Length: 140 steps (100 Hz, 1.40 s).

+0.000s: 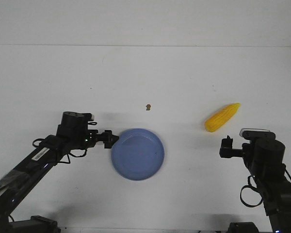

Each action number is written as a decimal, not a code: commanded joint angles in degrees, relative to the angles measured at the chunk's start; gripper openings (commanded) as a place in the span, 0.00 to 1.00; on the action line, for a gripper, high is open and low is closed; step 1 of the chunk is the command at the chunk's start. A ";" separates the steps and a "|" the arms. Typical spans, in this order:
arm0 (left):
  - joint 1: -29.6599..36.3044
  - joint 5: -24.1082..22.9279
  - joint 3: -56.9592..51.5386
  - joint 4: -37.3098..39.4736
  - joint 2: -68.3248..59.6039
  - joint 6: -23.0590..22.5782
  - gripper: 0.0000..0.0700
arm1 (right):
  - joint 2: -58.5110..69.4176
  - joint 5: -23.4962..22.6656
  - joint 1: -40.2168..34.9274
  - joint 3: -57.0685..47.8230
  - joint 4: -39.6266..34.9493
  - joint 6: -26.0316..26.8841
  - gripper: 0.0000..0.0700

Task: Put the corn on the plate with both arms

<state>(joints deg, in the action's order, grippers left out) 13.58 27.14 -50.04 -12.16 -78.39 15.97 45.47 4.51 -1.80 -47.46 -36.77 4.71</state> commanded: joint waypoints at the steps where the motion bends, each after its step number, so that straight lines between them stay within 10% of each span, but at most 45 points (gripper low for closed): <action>1: -1.92 -0.09 -0.37 0.15 2.40 -3.61 0.79 | 0.33 -0.02 0.00 -0.74 0.57 0.00 0.95; 56: -11.67 -21.18 -0.37 -5.88 16.87 -16.81 0.78 | 0.66 -0.15 -0.02 -0.74 3.13 3.89 0.95; 140: -11.65 -21.24 -0.37 -5.73 16.87 -16.39 0.78 | 44.00 -3.19 3.98 -20.44 12.74 17.99 0.94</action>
<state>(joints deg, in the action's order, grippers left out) 1.78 6.04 -50.04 -18.31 -61.04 -0.12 86.78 2.46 2.09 -66.19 -24.47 20.99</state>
